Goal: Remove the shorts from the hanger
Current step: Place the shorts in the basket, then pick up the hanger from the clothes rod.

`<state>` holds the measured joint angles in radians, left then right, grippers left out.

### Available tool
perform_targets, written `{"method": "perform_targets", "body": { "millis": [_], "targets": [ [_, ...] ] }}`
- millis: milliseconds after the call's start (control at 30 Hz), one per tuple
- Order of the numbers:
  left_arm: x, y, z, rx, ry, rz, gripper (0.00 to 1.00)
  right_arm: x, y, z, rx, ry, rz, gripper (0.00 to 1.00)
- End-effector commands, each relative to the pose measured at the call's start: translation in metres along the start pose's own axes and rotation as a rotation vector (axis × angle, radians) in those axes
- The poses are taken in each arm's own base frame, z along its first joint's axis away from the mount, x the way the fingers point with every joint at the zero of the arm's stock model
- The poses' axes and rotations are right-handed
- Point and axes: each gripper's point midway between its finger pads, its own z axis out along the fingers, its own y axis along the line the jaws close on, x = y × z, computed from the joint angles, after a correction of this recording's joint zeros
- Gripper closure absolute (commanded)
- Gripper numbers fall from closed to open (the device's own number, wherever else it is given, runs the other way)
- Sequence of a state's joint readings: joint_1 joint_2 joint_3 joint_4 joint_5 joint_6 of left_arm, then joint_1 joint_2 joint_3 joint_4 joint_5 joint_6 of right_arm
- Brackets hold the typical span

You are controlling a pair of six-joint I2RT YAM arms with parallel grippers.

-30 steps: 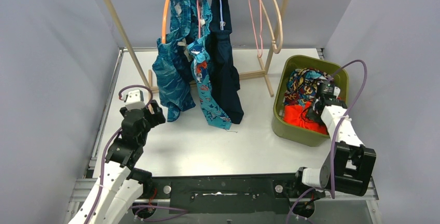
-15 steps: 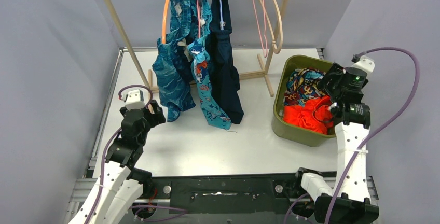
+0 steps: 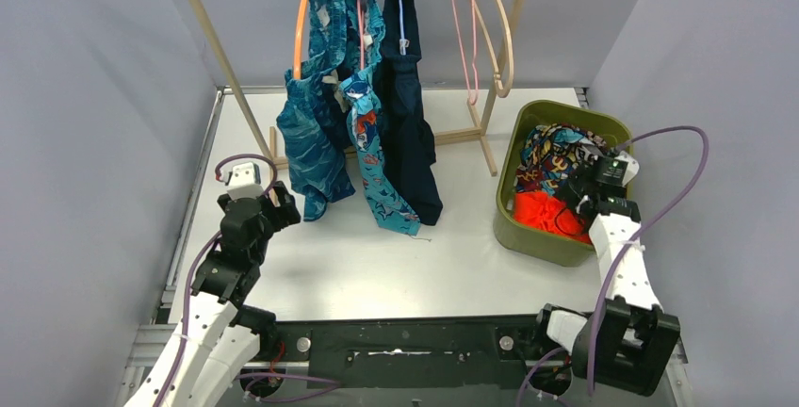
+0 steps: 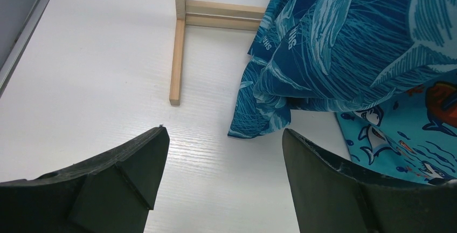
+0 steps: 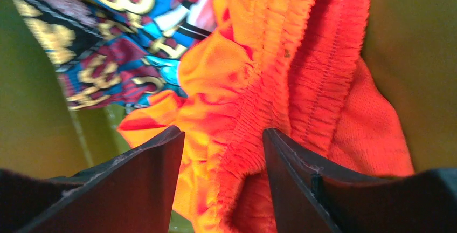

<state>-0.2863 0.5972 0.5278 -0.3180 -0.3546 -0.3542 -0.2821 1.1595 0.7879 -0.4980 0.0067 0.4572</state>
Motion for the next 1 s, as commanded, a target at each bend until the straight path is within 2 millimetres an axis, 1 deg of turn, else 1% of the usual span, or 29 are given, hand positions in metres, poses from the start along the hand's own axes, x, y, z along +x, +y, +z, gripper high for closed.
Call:
{"method": "perform_targets", "body": {
  "millis": [0, 67, 167, 233, 267, 300, 367, 400, 467, 533, 633, 733, 800, 867, 967],
  "targets": [
    [-0.018, -0.004, 0.001, 0.013, -0.058, -0.010, 0.23, -0.064, 0.025, -0.048, -0.122, -0.216, -0.011, 0.41],
    [-0.018, -0.005, 0.002, 0.015, -0.056, -0.008, 0.23, -0.081, 0.038, -0.071, -0.177, -0.248, -0.030, 0.37],
    [-0.017, -0.005, 0.003, 0.015, -0.050, -0.006, 0.23, -0.097, 0.059, -0.102, -0.289, -0.288, -0.048, 0.31],
    [-0.017, -0.004, 0.003, 0.011, -0.050, -0.006, 0.23, -0.096, 0.072, -0.115, -0.371, -0.291, -0.031, 0.29],
    [-0.016, -0.004, 0.003, 0.011, -0.049, -0.005, 0.23, -0.093, 0.079, -0.120, -0.417, -0.282, -0.012, 0.28],
    [-0.017, -0.004, 0.003, 0.010, -0.051, -0.005, 0.23, -0.087, 0.088, -0.124, -0.475, -0.261, 0.012, 0.27],
    [-0.018, -0.003, 0.002, 0.006, -0.054, -0.006, 0.23, -0.068, 0.112, -0.132, -0.644, -0.204, 0.042, 0.27],
    [-0.018, -0.002, 0.002, 0.003, -0.056, -0.007, 0.23, -0.051, 0.124, -0.133, -0.728, -0.149, 0.053, 0.27],
    [-0.018, -0.002, 0.002, 0.000, -0.057, -0.008, 0.23, -0.029, 0.145, -0.143, -0.832, -0.109, 0.055, 0.27],
    [-0.019, -0.001, 0.003, -0.004, -0.059, -0.008, 0.23, -0.015, 0.157, -0.146, -0.818, -0.136, 0.038, 0.27],
    [-0.018, 0.001, 0.003, -0.010, -0.058, -0.008, 0.23, 0.006, 0.177, -0.161, -0.817, -0.164, -0.035, 0.26],
    [-0.018, 0.000, 0.004, -0.008, -0.054, -0.007, 0.23, 0.016, 0.189, -0.169, -0.788, -0.184, -0.077, 0.28],
    [-0.017, 0.000, 0.004, -0.007, -0.051, -0.006, 0.23, 0.025, 0.203, -0.177, -0.810, -0.182, -0.102, 0.28],
    [-0.018, 0.000, 0.004, -0.008, -0.052, -0.006, 0.23, 0.041, 0.217, -0.183, -0.830, -0.168, -0.136, 0.28],
    [-0.018, 0.001, 0.004, -0.013, -0.050, -0.005, 0.22, 0.064, 0.236, -0.191, -0.812, -0.167, -0.192, 0.29]
  ]
}}
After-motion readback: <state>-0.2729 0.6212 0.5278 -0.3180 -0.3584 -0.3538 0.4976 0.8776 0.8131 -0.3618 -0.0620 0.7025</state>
